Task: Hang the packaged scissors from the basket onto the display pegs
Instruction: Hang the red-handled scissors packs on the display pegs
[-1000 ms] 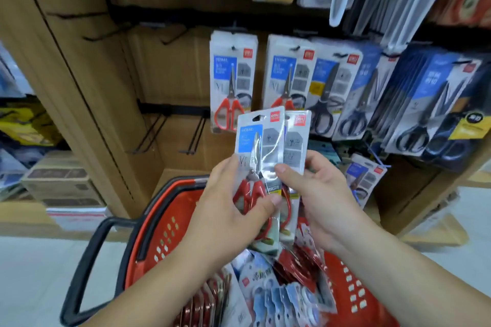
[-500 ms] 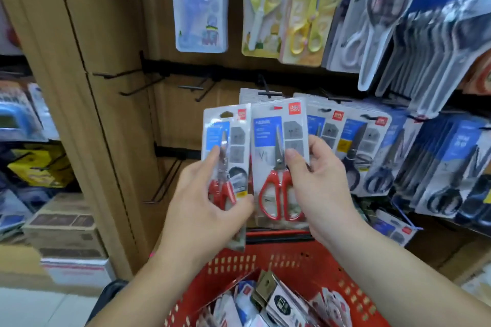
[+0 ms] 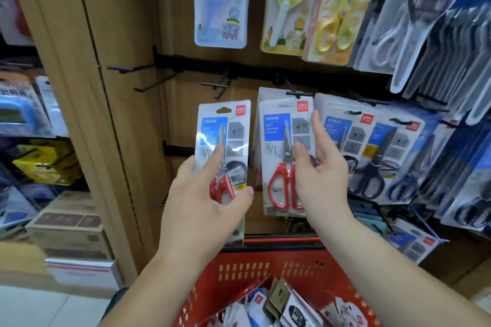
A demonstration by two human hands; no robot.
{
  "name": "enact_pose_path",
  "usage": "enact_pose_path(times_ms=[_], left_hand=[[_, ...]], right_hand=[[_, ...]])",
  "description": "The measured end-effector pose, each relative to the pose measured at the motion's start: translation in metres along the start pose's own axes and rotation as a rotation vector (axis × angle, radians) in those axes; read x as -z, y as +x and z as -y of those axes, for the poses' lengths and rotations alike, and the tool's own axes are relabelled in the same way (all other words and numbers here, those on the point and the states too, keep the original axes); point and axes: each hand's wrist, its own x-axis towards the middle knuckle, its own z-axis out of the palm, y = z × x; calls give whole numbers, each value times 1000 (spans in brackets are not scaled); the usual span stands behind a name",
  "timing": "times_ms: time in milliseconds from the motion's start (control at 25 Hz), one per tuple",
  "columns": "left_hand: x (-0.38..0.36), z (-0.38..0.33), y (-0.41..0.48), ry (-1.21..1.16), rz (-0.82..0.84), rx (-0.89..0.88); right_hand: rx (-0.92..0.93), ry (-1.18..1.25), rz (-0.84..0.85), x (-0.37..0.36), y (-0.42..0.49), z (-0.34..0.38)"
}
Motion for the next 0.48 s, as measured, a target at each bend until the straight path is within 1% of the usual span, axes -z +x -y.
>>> enact_pose_path(times_ms=[80, 240, 480], left_hand=[[2, 3, 2, 21, -2, 23], [4, 8, 3, 38, 19, 34], [3, 9, 7, 62, 15, 38]], right_hand=[[-5, 30, -23, 4, -2, -3], [-34, 3, -38, 3, 1, -8], [-120, -151, -19, -3, 30, -12]])
